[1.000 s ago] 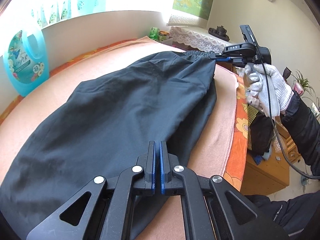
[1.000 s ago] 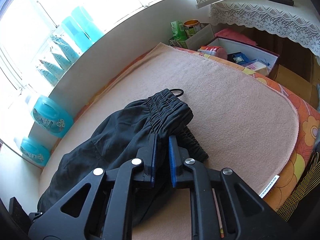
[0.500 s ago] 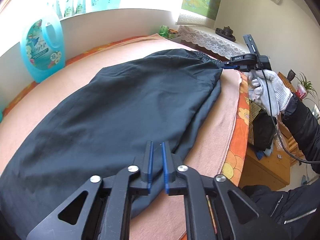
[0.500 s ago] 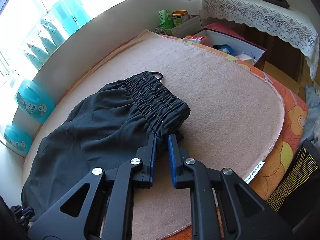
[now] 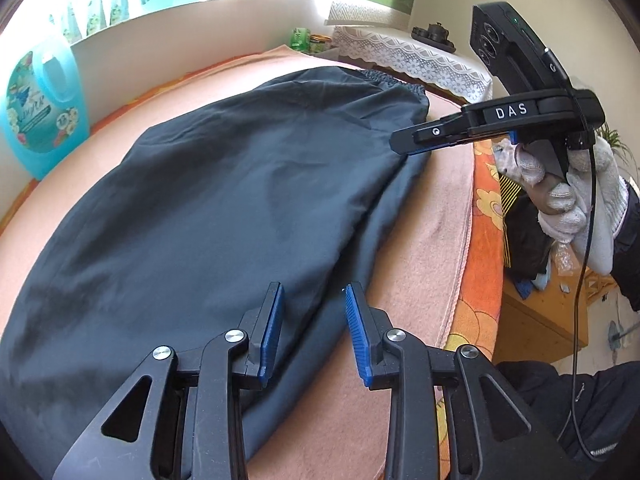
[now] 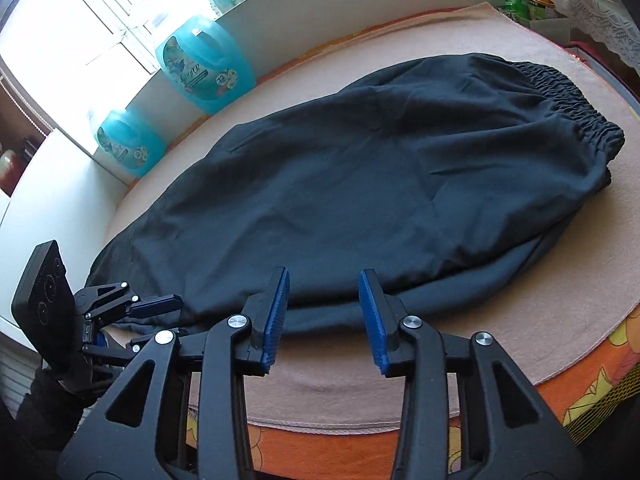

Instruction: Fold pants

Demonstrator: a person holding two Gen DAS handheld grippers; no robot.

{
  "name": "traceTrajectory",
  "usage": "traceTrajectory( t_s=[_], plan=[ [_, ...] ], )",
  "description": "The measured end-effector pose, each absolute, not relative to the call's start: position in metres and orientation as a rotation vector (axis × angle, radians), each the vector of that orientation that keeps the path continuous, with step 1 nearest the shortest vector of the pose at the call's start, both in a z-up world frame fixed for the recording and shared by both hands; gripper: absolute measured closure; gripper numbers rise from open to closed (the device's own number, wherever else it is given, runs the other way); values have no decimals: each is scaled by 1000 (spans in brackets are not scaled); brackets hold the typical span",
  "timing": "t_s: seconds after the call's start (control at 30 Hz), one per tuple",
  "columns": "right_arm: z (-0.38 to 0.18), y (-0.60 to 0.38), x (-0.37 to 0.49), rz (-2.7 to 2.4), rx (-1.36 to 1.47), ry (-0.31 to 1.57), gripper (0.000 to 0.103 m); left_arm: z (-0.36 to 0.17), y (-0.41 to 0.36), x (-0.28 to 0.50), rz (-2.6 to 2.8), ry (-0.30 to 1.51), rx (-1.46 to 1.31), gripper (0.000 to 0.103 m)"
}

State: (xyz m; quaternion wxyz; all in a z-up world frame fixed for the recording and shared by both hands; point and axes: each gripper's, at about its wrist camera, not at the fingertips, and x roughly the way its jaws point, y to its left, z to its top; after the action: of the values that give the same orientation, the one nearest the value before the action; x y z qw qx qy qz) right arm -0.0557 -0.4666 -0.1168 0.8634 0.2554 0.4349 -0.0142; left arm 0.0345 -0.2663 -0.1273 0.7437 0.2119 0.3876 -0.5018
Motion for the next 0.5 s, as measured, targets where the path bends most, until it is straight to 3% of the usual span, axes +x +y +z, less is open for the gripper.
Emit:
traceTrajectory(
  t_s=[0.17, 0.27, 0.5],
  plan=[
    [-138, -480, -54, -86, 685, 955, 65, -137, -279, 37, -1086, 842, 510, 73],
    [-142, -486, -57, -106, 724, 953, 65, -139, -276, 43, -1086, 853, 483, 98],
    [-146, -495, -67, -115, 858, 955, 65, -124, -264, 50, -1083, 821, 416, 100]
  ],
)
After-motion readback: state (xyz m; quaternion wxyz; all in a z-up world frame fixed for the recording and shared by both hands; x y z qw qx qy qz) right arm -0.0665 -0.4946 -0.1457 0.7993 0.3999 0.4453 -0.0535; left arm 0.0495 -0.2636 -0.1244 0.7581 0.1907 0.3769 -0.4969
